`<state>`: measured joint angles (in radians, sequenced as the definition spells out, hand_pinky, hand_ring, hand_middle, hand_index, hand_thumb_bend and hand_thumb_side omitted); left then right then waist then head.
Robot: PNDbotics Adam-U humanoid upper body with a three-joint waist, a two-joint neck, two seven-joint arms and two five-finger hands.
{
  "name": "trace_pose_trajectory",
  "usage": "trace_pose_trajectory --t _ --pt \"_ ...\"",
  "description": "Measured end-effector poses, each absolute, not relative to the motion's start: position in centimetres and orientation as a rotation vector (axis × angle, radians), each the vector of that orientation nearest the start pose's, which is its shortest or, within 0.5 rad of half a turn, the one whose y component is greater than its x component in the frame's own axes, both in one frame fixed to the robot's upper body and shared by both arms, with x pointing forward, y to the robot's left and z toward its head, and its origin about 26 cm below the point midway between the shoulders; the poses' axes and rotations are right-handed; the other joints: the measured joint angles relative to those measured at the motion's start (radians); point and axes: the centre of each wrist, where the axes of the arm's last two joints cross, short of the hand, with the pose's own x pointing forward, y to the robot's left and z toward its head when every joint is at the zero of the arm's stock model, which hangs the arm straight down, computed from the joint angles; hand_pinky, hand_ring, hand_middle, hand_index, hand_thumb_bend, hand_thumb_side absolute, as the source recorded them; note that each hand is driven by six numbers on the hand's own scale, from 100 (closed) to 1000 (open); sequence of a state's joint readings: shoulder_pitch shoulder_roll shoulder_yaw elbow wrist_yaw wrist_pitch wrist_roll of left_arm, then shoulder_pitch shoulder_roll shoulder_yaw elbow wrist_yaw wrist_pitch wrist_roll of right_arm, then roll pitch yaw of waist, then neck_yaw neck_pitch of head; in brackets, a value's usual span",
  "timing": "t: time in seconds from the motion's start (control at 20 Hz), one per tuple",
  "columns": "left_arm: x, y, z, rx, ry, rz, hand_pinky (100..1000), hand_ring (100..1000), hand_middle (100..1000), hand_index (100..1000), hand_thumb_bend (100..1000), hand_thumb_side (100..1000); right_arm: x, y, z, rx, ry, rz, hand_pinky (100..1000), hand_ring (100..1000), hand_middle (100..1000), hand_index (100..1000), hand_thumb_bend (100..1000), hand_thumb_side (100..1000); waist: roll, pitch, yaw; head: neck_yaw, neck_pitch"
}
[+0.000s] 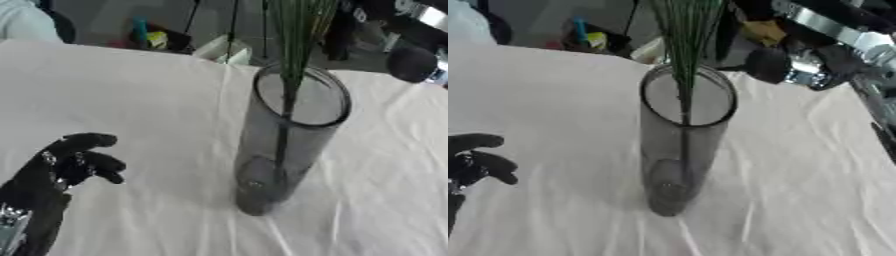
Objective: Arrange flowers into the vase.
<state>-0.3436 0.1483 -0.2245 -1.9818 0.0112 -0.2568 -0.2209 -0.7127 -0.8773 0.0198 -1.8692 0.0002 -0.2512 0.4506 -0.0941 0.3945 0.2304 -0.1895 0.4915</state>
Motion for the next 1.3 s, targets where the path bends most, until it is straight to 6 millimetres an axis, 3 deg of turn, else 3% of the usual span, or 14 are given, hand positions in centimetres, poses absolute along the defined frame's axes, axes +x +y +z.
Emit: trace_pose_trajectory --t 0.05,0.1,0.15,0.35,0.65,0.8,1.0,1.3 --pt "29.7 17.1 18.5 -0.367 -2.475 -0.674 574 654 758 844 111 1000 31.1 -30.4 36.6 0.660 2.845 -1.860 667 587 561 425 586 1000 0.000 0.000 0.000 0.000 0.000" --pt "29.7 17.1 18.5 -0.367 -2.475 -0.674 574 654 758 844 111 1000 31.1 -30.5 36.7 0.672 2.849 -1.847 670 590 562 513 578 1000 0.000 0.000 -0.001 0.000 0.000" --pt "29.7 17.1 18.5 -0.367 -2.475 -0.675 574 654 759 844 112 1000 31.0 -30.5 36.7 0.685 2.854 -1.832 670 591 563 535 578 1000 0.000 0.000 -0.002 0.000 0.000" --pt "29.7 17.1 18.5 -0.368 -2.472 -0.681 574 654 759 841 110 1000 31.0 -30.5 36.8 0.717 2.862 -1.793 659 595 558 508 590 1000 0.000 0.000 -0.003 0.000 0.000" --pt "29.7 17.1 18.5 -0.366 -2.472 -0.685 573 654 760 838 111 1000 30.7 -30.7 37.6 0.830 2.797 -1.756 595 578 555 538 629 1000 0.000 0.000 -0.005 0.003 0.000" --pt "29.7 17.1 18.5 -0.366 -2.470 -0.687 573 655 760 838 111 1000 30.5 -30.7 38.1 0.891 2.729 -1.757 568 553 511 418 615 1000 0.000 0.000 -0.007 0.003 0.000" --pt "29.7 17.1 18.5 -0.366 -2.467 -0.690 573 655 760 838 111 1000 30.5 -30.6 38.0 0.918 2.687 -1.768 560 528 488 525 613 1000 0.000 0.000 -0.007 0.003 0.000" --pt "29.7 17.1 18.5 -0.367 -2.468 -0.694 573 656 761 837 110 1000 30.6 -30.6 37.9 0.906 2.680 -1.796 546 467 422 474 604 1000 0.000 0.000 -0.003 0.003 0.000"
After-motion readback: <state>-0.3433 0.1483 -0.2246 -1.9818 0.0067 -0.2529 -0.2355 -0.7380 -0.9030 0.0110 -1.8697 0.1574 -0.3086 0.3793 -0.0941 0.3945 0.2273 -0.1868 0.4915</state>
